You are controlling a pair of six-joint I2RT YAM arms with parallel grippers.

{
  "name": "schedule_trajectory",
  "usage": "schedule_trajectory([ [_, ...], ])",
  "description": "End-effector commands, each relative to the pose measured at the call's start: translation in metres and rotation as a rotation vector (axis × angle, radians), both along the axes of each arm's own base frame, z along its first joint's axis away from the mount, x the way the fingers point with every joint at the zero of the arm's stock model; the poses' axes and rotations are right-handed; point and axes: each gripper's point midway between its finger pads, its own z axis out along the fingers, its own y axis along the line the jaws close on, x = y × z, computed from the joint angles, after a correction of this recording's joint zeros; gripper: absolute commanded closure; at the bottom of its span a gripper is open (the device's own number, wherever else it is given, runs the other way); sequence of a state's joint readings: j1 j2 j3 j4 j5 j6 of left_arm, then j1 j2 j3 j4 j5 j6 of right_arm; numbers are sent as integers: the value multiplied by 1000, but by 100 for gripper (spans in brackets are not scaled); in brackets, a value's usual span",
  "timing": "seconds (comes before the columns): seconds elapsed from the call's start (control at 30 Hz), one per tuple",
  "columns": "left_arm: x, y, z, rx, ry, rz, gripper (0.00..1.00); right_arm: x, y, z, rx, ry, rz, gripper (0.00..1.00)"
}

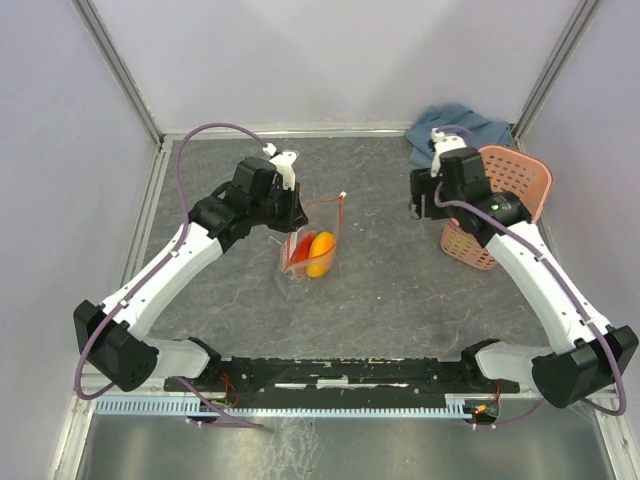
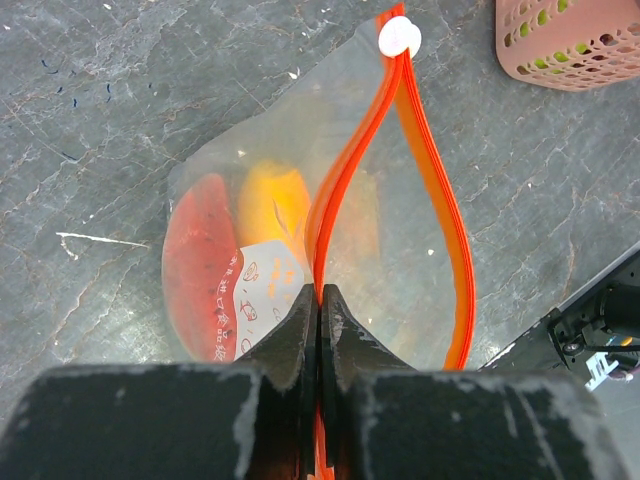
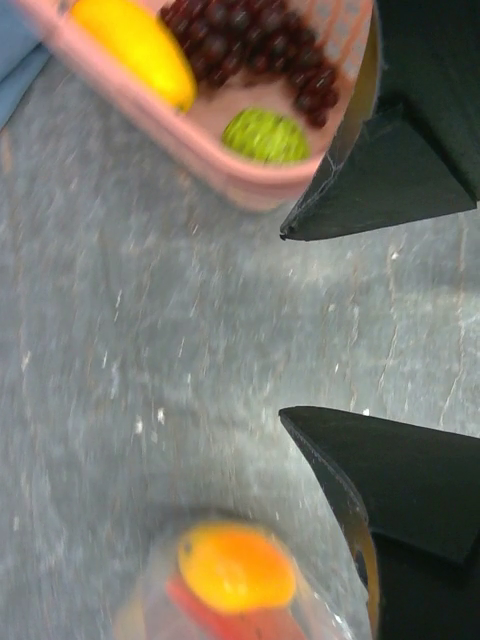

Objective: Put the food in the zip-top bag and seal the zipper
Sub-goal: Pick up the fake fruit from the bin.

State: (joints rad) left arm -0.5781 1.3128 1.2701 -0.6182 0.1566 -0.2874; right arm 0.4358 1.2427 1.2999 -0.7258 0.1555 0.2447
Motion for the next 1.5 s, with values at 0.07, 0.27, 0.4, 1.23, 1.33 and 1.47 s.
schedule_trajectory([
  [0.07, 10, 0, 22, -6, -103, -12, 97, 10, -73, 9, -19, 23, -232, 21],
  [0.27, 11, 0, 21, -3, -100, -12, 97, 29, -108, -13, 108, 82, -366, 19],
  [0.4, 10, 0, 21, -4, -101, -12, 97, 38, -142, -30, 185, 97, -488, 19],
  [1.23, 11, -1, 15, 9, -85, -16, 97, 29, -150, -181, 317, 470, -572, 12],
  [1.33, 11, -2, 14, 8, -81, -19, 97, 24, -151, -191, 307, 498, -581, 12],
  [1.47, 11, -3, 12, 9, -75, -24, 97, 23, -152, -198, 298, 513, -586, 9],
])
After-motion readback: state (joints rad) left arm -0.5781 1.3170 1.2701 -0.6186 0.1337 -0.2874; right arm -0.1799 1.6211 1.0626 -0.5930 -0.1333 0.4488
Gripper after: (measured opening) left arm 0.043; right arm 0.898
